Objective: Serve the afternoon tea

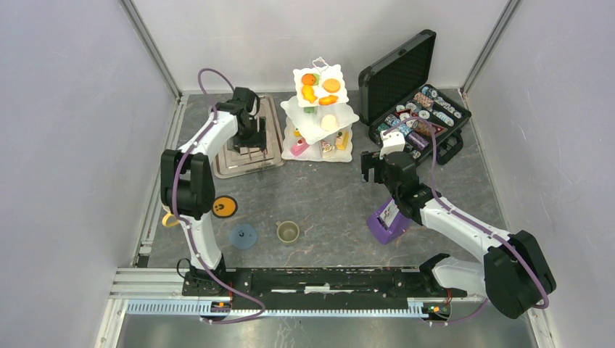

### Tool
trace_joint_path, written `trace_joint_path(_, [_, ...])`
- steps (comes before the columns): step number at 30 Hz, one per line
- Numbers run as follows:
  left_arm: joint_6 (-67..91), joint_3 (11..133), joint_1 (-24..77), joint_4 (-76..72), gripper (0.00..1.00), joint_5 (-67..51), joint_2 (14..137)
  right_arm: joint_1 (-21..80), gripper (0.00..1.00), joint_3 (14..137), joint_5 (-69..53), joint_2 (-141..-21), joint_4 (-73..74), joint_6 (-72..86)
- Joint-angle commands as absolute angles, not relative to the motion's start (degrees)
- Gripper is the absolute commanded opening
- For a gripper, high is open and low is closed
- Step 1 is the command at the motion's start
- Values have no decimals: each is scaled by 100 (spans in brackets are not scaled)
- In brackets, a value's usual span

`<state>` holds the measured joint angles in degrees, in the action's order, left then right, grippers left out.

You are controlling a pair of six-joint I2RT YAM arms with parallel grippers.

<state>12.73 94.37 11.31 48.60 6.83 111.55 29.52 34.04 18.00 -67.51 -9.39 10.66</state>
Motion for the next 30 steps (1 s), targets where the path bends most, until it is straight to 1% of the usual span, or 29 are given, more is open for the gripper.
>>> trace_joint_path(1, [1531,8768,1099,4031,84,657,10867,2973,98,3569,1790,-6782,-1134,1073])
trace_joint_path(7, [1617,8946,1120,4006,84,598,11375,2969,98,3551,1783,-6720,-1142,1077])
trace_joint_path(15, [1542,9161,1281,4167,83,918,11792,2971,98,3529,1709,-6690,-1178,1113])
trace_joint_path(16, [1546,9233,1283,4210,81,961,11881,2971,98,3527,1709,-6689,-1178,1112])
trace_joint_path(21, [1534,9418,1283,4399,66,1120,12049,2971,98,3537,1734,-6643,-1162,1091])
trace_joint_path(25, [1503,9323,1283,4465,51,1106,11989,2971,98,3542,1757,-6627,-1149,1090])
trace_joint_path(30, [1461,9303,1283,4508,39,1143,11835,2971,98,3546,1741,-6629,-1151,1094])
